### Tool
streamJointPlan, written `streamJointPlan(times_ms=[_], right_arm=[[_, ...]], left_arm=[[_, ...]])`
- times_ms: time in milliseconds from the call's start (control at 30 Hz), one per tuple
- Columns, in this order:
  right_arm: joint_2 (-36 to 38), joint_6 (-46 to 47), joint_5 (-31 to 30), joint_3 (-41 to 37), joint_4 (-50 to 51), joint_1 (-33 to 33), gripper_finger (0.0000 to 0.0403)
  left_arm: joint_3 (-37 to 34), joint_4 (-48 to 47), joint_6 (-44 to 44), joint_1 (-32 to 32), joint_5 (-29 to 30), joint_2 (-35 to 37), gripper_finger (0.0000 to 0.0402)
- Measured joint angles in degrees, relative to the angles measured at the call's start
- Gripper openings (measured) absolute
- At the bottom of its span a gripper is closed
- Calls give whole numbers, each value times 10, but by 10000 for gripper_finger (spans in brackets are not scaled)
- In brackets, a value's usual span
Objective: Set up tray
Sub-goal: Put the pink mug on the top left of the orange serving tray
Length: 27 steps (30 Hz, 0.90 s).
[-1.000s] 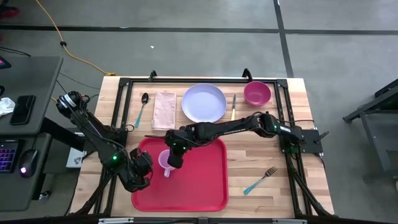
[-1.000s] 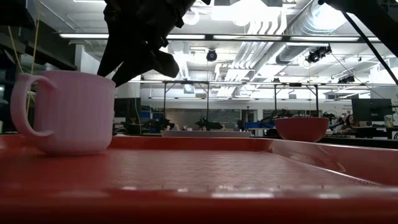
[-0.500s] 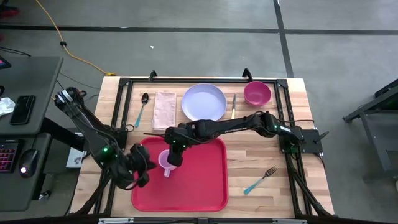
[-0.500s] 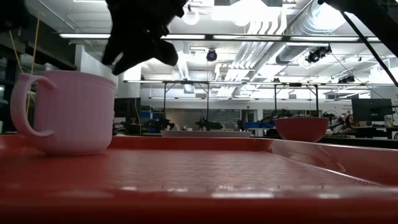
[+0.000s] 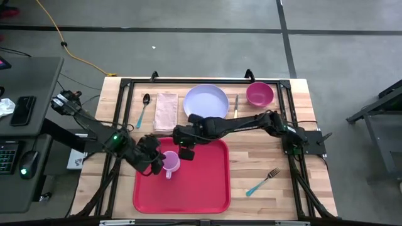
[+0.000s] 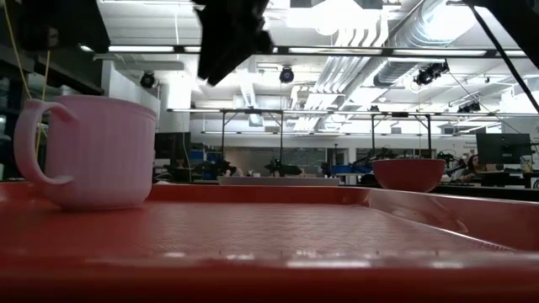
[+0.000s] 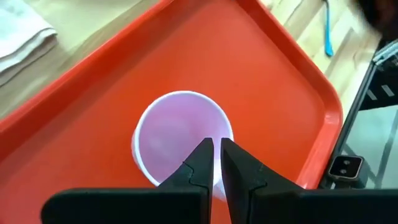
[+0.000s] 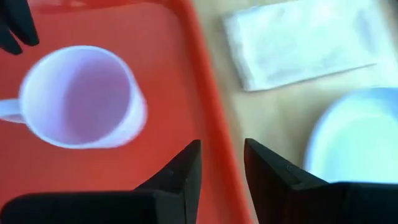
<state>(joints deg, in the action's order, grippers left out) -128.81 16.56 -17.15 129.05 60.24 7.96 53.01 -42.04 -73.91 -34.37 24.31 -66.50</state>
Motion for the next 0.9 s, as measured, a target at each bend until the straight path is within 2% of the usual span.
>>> streamJointPlan(times_ms=[167, 400, 667, 900], right_arm=[[41, -4, -67, 0, 50, 8, 99], [101, 13, -90, -1, 104, 15, 99], [155, 27, -137, -1, 150, 39, 99], [187, 59, -163, -1, 201, 41, 99]], left_arm=[[0, -15, -3, 34, -31, 0, 62], [0, -73, -60, 61, -93, 0, 62], [0, -123, -121, 64, -104, 0, 62], [-1, -117, -120, 83, -116, -22, 62]])
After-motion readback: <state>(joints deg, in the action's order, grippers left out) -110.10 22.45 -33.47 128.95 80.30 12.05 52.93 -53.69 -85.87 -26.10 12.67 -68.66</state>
